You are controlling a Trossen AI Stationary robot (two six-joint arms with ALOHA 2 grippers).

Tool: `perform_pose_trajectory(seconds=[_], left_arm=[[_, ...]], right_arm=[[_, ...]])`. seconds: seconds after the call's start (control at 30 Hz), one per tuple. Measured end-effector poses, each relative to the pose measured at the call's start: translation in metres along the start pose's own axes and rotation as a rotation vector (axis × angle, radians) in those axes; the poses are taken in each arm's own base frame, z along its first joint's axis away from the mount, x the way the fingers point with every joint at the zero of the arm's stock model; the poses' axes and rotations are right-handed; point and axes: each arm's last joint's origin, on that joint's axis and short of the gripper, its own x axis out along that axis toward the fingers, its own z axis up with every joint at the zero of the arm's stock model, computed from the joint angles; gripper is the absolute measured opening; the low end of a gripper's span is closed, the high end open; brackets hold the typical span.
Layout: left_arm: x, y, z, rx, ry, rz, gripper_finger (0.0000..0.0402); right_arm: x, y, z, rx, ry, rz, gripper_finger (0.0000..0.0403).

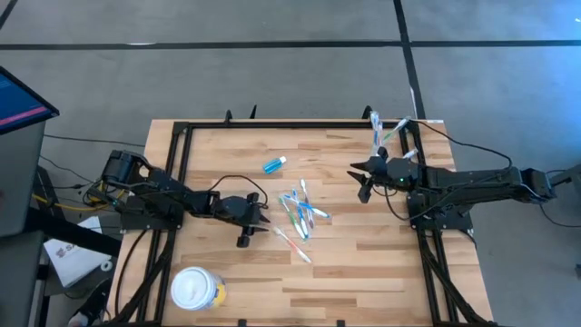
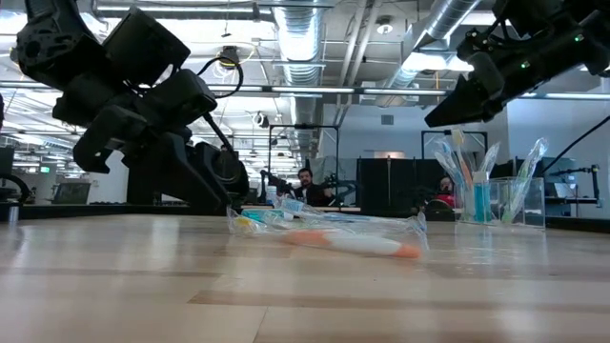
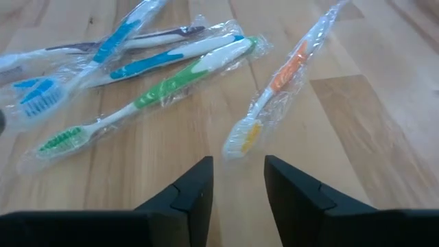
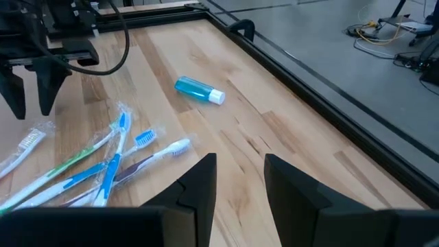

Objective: Pick & Place toothbrushing station
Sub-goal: Put the orange toothbrush into the transparent organizer

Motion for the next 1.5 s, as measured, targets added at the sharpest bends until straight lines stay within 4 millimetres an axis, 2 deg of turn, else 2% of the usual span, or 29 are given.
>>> perform_pose_trajectory(seconds=[0.4,0.6,0.87,1.37,1.5], left_arm=[[0.001,0.000,0.001,0.000,-0.024,0.002,0.0123],[0.018,-0.001,-0.010,-0.002,-0.003,-0.016,0.0124],[0.038,-0.002,-0.007,0.001,-0.026,-0.044,0.0126],[0.039,-0.004,-0.002,0.003,-0.092,-0.079,0.0125],[0.039,-0.004,-0.002,0.004,-0.093,-0.080,0.0099]], right_arm=[[0.000,0.000,0.001,0.003,-0.009,0.001,0.0113],[0.000,0.000,0.002,0.006,-0.016,0.002,0.0113],[0.000,0.000,0.001,0.006,-0.014,0.003,0.0113],[0.000,0.000,0.001,0.005,-0.012,0.002,0.0113],[0.000,0.000,0.001,0.005,-0.012,0.002,0.0113]])
